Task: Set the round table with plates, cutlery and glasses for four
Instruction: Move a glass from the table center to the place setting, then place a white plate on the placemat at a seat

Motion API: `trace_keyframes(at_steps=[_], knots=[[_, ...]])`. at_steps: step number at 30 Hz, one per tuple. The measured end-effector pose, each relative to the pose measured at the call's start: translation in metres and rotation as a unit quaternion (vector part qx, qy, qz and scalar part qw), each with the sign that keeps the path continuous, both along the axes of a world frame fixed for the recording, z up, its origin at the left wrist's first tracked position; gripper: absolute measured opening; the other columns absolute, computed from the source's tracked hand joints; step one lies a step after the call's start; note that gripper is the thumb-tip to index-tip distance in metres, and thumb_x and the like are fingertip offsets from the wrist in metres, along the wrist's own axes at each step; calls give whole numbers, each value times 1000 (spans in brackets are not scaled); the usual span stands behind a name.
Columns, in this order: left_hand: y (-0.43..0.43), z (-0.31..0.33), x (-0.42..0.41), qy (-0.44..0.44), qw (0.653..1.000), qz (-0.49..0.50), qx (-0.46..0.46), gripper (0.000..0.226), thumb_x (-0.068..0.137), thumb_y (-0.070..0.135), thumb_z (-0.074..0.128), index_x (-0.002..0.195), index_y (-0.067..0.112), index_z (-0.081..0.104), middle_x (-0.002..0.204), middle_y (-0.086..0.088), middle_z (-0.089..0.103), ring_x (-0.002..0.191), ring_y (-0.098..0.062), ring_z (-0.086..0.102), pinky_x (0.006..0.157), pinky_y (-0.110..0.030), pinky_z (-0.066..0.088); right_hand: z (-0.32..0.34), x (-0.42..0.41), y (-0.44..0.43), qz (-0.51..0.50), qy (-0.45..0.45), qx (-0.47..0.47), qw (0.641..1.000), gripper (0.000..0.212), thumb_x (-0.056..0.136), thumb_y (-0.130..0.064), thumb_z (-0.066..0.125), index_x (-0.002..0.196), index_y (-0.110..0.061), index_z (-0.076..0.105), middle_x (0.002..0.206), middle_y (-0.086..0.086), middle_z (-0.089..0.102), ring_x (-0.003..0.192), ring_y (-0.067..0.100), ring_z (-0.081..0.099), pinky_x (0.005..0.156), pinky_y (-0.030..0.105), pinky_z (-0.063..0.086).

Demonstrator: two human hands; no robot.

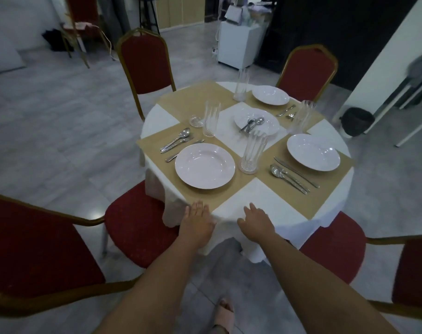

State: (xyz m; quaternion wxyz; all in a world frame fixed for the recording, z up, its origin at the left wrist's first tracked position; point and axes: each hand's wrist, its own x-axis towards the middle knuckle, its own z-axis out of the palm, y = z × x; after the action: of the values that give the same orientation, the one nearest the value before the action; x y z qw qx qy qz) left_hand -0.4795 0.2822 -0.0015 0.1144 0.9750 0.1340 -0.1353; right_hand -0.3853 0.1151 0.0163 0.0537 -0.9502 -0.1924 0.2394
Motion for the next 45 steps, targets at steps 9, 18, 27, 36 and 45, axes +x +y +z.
trace_keyframes(at_steps=[9, 18, 27, 36, 45], knots=[[7, 14, -86, 42, 995, 81, -27, 64, 103, 43, 20, 153, 7, 5, 161, -12, -1, 149, -26, -4, 120, -44, -2, 8, -68, 21, 80, 53, -22, 995, 49, 101, -30, 35, 144, -6, 39, 153, 15, 31, 136, 33, 37, 109, 42, 35], [-22, 10, -171, 81, 979, 182, -53, 63, 103, 43, 19, 153, 8, 3, 161, -13, -1, 149, -27, -3, 121, -45, 0, -9, -126, 32, 230, 58, -70, 969, 50, 101, -33, 30, 144, -8, 38, 147, 12, 37, 126, 36, 44, 105, 44, 38], [-23, 6, -271, 86, 947, 300, -77, 65, 102, 45, 19, 153, 7, 6, 161, -14, 2, 149, -28, 0, 121, -46, 4, -24, -209, 59, 329, 81, -79, 938, 54, 100, -36, 33, 148, -10, 35, 154, 12, 34, 137, 32, 38, 115, 47, 29], [22, -1, -374, 101, 890, 433, -105, 64, 102, 44, 20, 154, 9, 7, 162, -11, -3, 149, -26, -4, 120, -44, 0, -23, -298, 139, 405, 99, -100, 903, 50, 97, -31, 41, 143, -12, 43, 147, 15, 42, 135, 35, 40, 109, 42, 34], [104, 0, -454, 149, 869, 465, -85, 65, 102, 47, 19, 154, 9, 8, 161, -12, -1, 149, -28, -1, 120, -44, 3, -39, -374, 245, 488, 131, -93, 858, 57, 99, -35, 22, 146, -7, 36, 156, 15, 29, 138, 33, 35, 113, 46, 32]])
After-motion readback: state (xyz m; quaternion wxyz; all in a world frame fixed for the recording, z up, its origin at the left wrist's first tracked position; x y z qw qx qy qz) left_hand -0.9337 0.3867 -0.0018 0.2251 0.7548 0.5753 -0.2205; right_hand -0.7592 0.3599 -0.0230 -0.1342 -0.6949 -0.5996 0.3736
